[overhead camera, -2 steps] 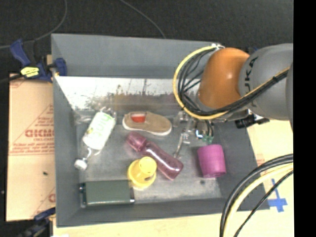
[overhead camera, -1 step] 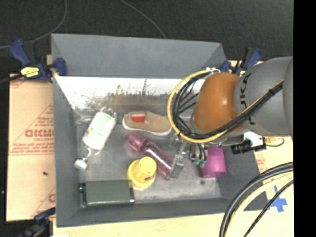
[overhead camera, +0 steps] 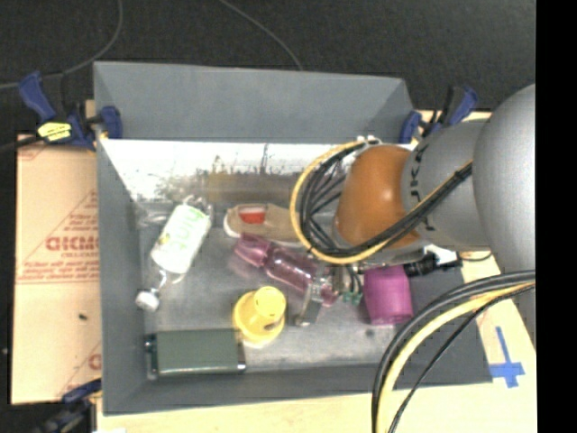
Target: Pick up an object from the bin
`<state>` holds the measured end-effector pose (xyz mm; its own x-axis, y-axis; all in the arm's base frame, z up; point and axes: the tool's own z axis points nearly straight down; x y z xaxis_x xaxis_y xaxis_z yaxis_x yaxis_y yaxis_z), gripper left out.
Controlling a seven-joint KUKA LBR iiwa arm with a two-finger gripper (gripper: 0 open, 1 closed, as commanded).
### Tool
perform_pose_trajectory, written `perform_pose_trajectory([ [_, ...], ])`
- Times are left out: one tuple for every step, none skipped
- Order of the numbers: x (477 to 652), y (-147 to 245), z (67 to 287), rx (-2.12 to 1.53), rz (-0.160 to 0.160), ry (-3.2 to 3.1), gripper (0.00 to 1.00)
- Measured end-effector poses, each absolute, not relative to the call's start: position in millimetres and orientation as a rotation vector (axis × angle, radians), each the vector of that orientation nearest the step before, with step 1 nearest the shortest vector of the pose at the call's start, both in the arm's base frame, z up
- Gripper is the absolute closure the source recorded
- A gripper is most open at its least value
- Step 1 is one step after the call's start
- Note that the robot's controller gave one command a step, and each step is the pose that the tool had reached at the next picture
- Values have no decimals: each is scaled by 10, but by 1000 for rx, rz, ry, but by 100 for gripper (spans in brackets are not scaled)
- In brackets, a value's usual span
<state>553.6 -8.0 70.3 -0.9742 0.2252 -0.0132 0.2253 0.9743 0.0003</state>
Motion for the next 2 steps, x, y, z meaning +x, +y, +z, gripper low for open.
perform_pose_trajectory([
  [5493, 5, 703, 728, 2, 3054, 100],
  [5493, 5, 703, 727, 2, 3054, 100],
])
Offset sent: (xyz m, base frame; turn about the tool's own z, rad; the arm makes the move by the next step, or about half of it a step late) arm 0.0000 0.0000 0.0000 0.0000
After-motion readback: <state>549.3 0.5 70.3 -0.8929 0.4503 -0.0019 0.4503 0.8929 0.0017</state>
